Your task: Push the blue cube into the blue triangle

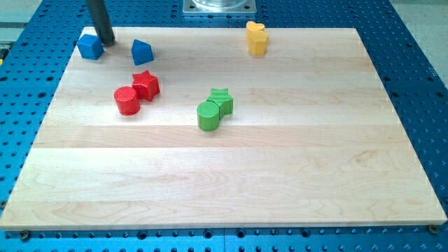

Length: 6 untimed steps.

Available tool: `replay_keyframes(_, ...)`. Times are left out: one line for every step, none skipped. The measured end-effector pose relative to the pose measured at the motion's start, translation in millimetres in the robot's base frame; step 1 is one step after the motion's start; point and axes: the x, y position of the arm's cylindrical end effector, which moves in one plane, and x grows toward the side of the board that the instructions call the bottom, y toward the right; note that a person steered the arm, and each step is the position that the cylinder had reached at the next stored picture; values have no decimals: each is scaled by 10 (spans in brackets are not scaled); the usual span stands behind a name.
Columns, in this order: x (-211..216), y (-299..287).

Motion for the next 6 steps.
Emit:
replay_keyframes(-162, -153)
replay_keyframes(-306, -481)
replay_keyframes(-241, -795)
replay_keyframes(67, -769)
replay_keyframes(182, -176)
replay_keyframes(182, 326)
